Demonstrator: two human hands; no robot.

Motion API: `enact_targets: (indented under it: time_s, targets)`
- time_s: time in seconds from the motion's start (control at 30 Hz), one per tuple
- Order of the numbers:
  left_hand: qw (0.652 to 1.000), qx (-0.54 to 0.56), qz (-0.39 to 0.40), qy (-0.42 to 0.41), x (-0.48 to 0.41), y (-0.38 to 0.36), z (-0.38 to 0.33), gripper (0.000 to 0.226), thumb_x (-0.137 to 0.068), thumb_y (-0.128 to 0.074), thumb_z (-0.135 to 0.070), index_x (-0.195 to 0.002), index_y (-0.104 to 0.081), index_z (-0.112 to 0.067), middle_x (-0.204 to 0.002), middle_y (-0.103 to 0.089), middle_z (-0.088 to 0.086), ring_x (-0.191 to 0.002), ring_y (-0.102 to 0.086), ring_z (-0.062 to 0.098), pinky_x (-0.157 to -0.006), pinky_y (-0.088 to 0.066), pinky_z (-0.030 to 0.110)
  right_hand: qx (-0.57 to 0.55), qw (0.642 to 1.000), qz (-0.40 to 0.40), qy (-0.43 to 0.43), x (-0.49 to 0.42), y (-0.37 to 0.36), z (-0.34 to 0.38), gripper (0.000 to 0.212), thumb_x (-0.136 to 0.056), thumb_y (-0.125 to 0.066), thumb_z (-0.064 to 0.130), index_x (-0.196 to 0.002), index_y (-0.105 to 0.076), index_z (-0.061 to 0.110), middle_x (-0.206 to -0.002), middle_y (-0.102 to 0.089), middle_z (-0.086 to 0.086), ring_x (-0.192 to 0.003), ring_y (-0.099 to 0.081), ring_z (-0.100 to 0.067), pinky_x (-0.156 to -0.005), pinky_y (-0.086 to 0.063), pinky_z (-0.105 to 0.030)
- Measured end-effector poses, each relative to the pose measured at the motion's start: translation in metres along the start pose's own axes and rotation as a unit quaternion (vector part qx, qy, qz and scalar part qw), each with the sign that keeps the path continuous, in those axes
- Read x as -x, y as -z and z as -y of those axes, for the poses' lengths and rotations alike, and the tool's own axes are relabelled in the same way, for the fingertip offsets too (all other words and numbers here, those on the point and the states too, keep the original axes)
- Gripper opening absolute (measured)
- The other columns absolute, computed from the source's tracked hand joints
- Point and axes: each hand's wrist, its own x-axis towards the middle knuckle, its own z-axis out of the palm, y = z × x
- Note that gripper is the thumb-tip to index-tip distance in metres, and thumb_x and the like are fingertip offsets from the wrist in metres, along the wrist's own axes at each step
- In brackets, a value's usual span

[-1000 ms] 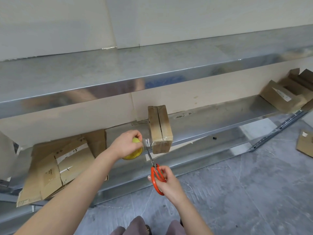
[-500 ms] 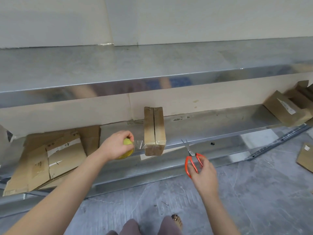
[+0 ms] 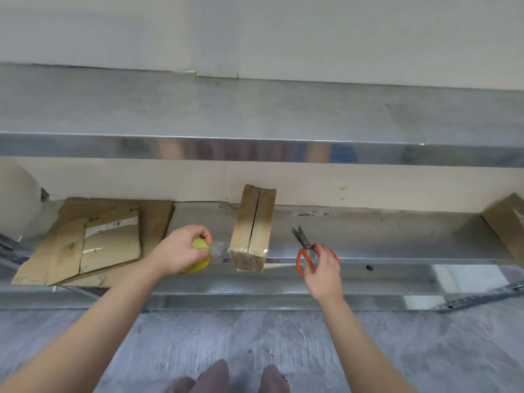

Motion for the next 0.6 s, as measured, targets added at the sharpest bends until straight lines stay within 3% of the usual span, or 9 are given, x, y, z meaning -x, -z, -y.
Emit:
enact_targets:
  time_s: [0.07, 0.17, 0.27, 0.33, 0.47, 0.6]
  targets:
    - [1.0, 0.007, 0.0, 0.005, 0.001, -0.001, -0.002, 0.016, -0.066, -0.063, -0.034, -0.081, -0.058, -0.03, -0.092, -0.06, -0.008, -0.086, -0.054, 0.012, -0.071, -0.036, 0.022, 0.02, 0.999, -0.012, 0.04, 0.019, -0.002, 0.004, 0.061, -0.094, -0.058, 0.029, -0.149, -0.035, 0.017, -0.158, -0.028, -0.002, -0.147, -0.018, -0.023, -0.117, -0.024, -0.046]
    - [1.0, 0.005, -0.004, -0.001, 0.0, -0.003, -0.005, 0.017, -0.076, -0.071, -0.022, -0.082, -0.058, -0.031, -0.094, -0.059, -0.008, -0.089, -0.054, 0.015, -0.073, -0.036, 0.026, -0.043, 0.988, -0.041, 0.141, 0.058, -0.006, 0.026, 0.055, -0.097, -0.055, 0.036, -0.148, -0.039, 0.024, -0.157, -0.03, 0.004, -0.147, -0.021, -0.015, -0.119, -0.02, -0.032]
    - [1.0, -0.004, 0.001, -0.013, -0.001, -0.001, -0.005, 0.017, -0.078, -0.071, -0.021, -0.084, -0.059, -0.03, -0.096, -0.058, -0.008, -0.09, -0.053, 0.014, -0.072, -0.035, 0.026, -0.093, 0.977, -0.061, 0.183, 0.082, -0.009, 0.064, 0.051, -0.096, -0.048, 0.05, -0.145, -0.038, 0.04, -0.156, -0.028, 0.015, -0.144, -0.019, -0.001, -0.115, -0.02, -0.023]
    - [1.0, -0.005, 0.006, -0.019, -0.001, 0.002, -0.005, 0.016, -0.078, -0.07, -0.021, -0.086, -0.059, -0.03, -0.097, -0.058, -0.007, -0.091, -0.052, 0.014, -0.073, -0.035, 0.025, -0.163, 0.972, -0.075, 0.153, 0.083, -0.011, 0.093, 0.053, -0.093, -0.051, 0.052, -0.143, -0.041, 0.042, -0.154, -0.032, 0.016, -0.142, -0.025, 0.0, -0.112, -0.022, -0.02]
    - [0.999, -0.009, 0.013, -0.029, -0.002, 0.006, -0.003, 0.014, -0.079, -0.069, -0.021, -0.087, -0.06, -0.028, -0.096, -0.057, -0.009, -0.09, -0.052, 0.012, -0.071, -0.035, 0.023, -0.245, 0.964, -0.066, 0.078, 0.071, -0.016, 0.125, 0.056, -0.09, -0.065, 0.038, -0.143, -0.045, 0.033, -0.147, -0.044, 0.014, -0.138, -0.036, -0.004, -0.107, -0.028, -0.015]
    - [0.999, 0.0, 0.017, -0.045, -0.006, 0.013, 0.006, 0.013, -0.08, -0.069, -0.02, -0.089, -0.061, -0.025, -0.095, -0.057, -0.011, -0.087, -0.051, 0.008, -0.066, -0.032, 0.009, -0.279, 0.958, -0.043, 0.04, 0.061, -0.021, 0.132, 0.054, -0.091, -0.064, 0.035, -0.142, -0.044, 0.036, -0.14, -0.05, 0.02, -0.131, -0.045, -0.006, -0.101, -0.036, -0.019]
